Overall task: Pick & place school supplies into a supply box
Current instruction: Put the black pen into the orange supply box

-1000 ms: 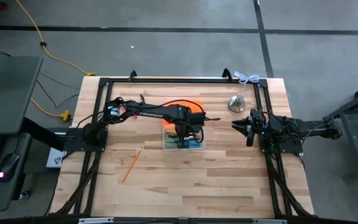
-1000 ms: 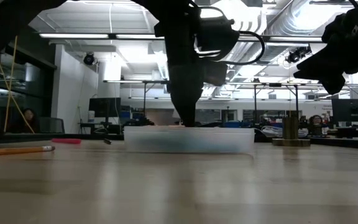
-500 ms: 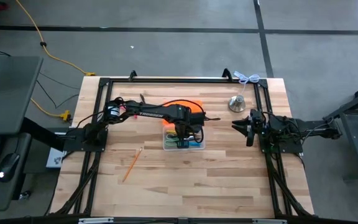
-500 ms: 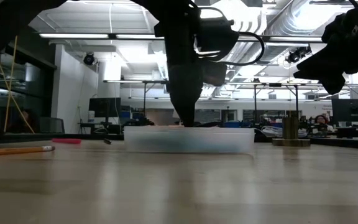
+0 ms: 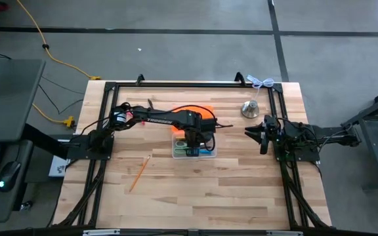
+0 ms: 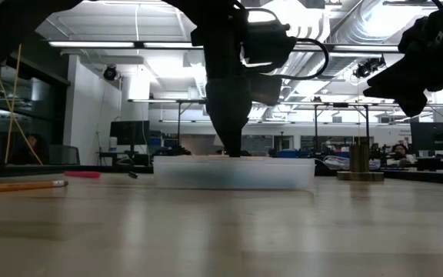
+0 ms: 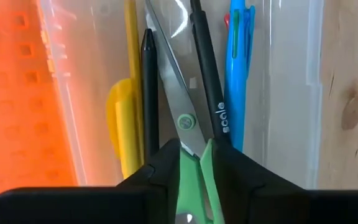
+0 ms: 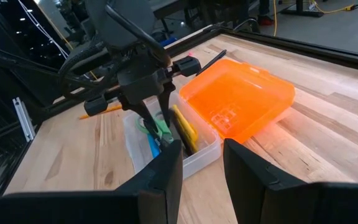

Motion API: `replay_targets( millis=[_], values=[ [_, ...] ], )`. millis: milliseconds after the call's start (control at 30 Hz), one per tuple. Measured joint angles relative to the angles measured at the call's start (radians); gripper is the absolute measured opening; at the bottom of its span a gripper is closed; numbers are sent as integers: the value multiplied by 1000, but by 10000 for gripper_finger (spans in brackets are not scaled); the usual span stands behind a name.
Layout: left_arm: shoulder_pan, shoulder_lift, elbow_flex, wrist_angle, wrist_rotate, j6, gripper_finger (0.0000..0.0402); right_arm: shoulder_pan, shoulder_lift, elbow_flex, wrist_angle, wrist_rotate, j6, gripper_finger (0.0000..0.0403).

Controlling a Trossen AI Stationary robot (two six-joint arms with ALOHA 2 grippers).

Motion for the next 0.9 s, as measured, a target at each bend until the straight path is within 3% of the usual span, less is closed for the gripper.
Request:
replay_targets(
  millis=[333,667,900],
  values=[
    [0,0,12,2,-17,0,147,0,0,0,0,0,0,94],
    [0,-3,187,-90,-37,0,150,0,0,0,0,0,0,94],
    [0,-2,343,-272,-136,-1,151,0,0,0,0,0,0,94]
  ],
)
